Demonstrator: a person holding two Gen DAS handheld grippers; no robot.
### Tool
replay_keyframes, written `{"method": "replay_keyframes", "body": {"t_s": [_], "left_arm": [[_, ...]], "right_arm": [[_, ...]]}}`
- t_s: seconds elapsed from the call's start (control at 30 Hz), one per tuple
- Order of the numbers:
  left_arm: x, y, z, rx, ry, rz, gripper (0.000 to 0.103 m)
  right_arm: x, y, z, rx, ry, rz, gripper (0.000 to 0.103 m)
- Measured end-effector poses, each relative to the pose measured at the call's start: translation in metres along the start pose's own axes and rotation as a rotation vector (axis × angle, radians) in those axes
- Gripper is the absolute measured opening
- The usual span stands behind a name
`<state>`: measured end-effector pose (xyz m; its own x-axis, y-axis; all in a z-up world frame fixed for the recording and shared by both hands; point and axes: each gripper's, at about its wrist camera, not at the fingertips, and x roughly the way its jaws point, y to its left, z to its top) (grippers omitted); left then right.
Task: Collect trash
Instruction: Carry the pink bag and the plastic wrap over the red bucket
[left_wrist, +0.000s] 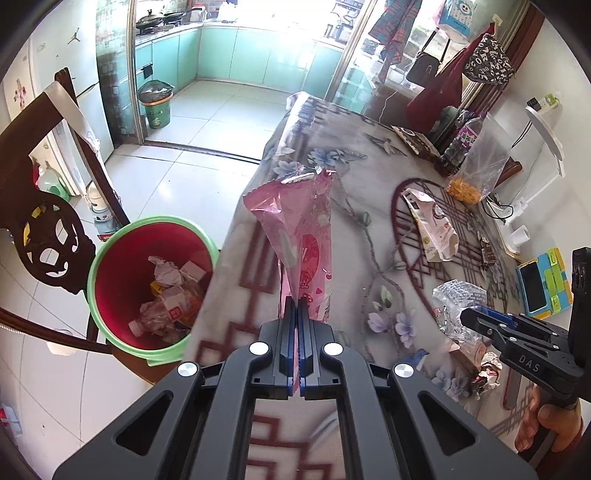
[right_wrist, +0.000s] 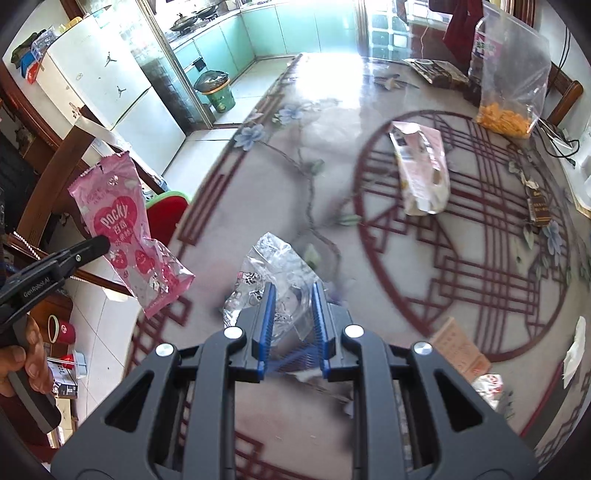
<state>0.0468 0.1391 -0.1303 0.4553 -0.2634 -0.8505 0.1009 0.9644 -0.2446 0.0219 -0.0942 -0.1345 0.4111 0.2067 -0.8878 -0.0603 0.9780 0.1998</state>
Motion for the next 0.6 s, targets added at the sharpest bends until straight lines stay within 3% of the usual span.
{"method": "replay_keyframes", "body": {"t_s": [0.6], "left_arm": [[-0.002,0.086,0.021,-0.037,-0.001,0.017,0.000]], "right_arm": [[0.026,0.098,0.035,-0.026,-0.007,0.072,0.020]]}}
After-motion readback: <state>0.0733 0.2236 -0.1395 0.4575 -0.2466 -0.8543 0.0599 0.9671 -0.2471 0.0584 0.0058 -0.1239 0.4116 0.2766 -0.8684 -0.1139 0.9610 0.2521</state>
